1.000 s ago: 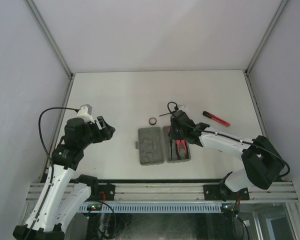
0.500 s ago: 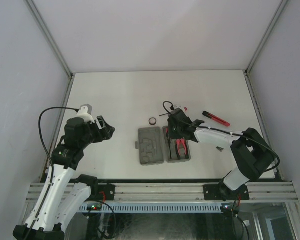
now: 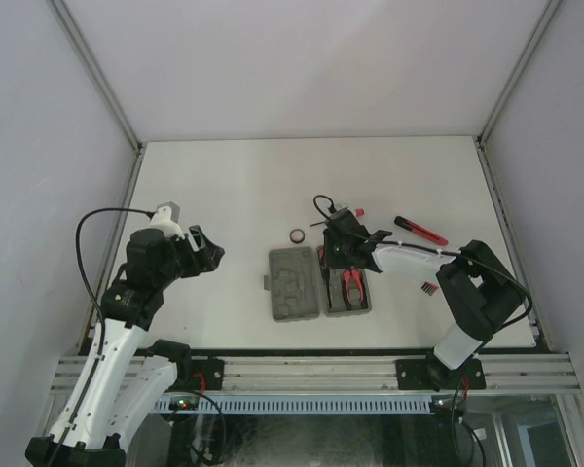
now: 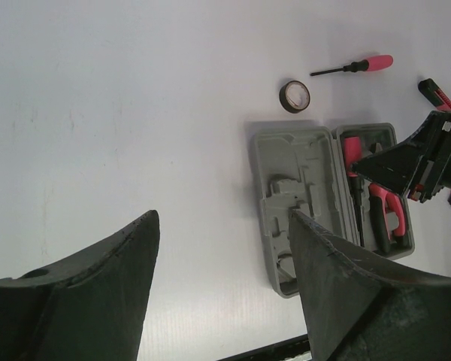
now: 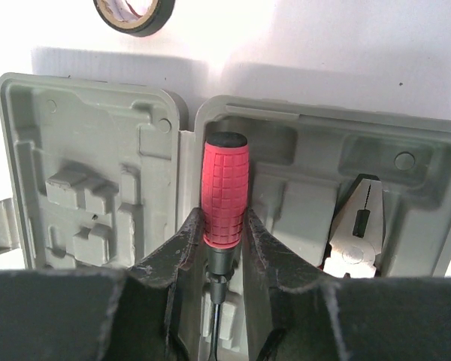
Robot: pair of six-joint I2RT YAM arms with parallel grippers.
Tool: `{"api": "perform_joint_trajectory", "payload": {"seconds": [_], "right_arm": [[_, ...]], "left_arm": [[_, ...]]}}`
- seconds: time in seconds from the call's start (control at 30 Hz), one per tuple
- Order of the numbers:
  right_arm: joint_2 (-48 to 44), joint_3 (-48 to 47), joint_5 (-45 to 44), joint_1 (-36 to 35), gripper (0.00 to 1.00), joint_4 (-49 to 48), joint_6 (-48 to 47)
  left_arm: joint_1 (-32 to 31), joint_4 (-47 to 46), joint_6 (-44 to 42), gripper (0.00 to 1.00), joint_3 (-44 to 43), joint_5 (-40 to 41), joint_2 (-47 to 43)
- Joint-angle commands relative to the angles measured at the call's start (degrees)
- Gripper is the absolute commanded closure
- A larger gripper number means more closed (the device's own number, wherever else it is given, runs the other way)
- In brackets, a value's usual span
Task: Sort the tools into containers
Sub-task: Place the screwdriver in the storage box.
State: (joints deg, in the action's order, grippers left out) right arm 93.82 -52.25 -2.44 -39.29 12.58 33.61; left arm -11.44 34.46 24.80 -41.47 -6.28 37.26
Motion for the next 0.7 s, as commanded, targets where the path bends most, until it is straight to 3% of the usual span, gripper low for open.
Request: {"api": "perform_joint_trajectory", "payload": {"seconds": [0.0,0.47,0.67], "right_arm": [[0.71,-2.41,0.46,0.44,0.97,-2.53,-0.82],[2.24,-2.87,0.41,0.79,0.91,-2.57,-0.65],[1.84,-2.96,0.15,0.71,0.78,-2.52,-0.75]], "left_arm": [[0.53,-2.29,-0.98,0.27,-2.27,-1.07,0.18],[0.52,-2.38,-0.97,0.27,-2.26,-1.09,0.1],[0.5,-2.38,-0.98,0.27,-2.3,-1.24,0.2]]}}
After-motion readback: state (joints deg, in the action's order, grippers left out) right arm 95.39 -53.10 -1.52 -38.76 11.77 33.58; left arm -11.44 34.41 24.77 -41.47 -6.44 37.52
